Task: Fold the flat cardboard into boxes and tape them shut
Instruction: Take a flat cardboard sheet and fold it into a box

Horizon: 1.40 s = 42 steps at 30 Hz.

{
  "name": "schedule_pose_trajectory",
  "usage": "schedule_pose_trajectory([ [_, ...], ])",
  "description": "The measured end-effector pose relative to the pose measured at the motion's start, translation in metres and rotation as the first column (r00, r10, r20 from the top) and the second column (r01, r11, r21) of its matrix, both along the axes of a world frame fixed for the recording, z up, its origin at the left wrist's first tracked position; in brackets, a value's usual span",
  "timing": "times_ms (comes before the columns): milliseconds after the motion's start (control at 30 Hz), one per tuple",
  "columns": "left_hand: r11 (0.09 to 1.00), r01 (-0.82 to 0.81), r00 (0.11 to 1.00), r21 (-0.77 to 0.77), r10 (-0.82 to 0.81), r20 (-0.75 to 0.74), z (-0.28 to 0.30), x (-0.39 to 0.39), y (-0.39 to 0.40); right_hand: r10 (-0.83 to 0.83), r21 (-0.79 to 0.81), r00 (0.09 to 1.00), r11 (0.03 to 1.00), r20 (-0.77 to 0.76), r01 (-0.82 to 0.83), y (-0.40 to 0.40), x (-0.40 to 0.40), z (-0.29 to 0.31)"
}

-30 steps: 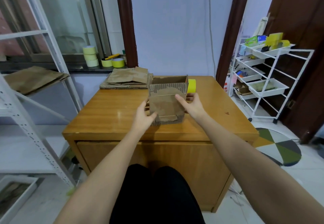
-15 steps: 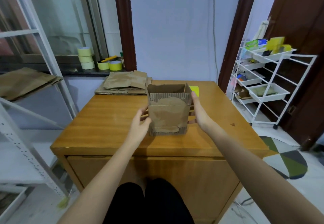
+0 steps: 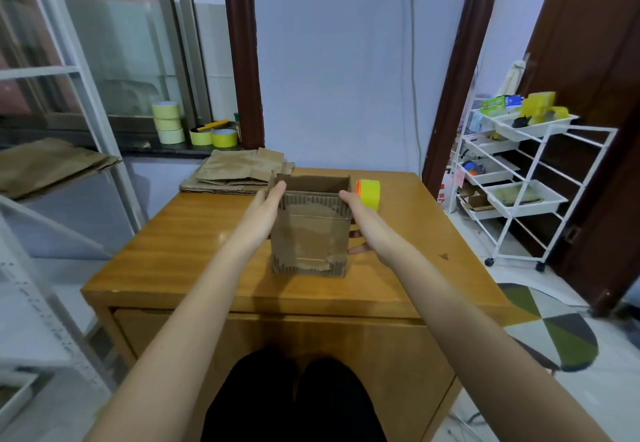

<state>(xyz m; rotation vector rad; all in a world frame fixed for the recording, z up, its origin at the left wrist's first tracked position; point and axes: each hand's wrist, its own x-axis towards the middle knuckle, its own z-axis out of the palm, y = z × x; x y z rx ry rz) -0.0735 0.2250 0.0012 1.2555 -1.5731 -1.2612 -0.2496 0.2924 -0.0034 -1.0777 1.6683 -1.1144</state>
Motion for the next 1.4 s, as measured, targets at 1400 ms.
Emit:
schedule_pose_trajectory([
  [1400, 0.96, 0.213, 0.976, -0.183, -0.199, 0.087, 0.004, 0.004, 0.043, -0.005, -0.159, 0.66, 0.972, -0.752, -0.174, 0.001, -0.025, 0.043],
])
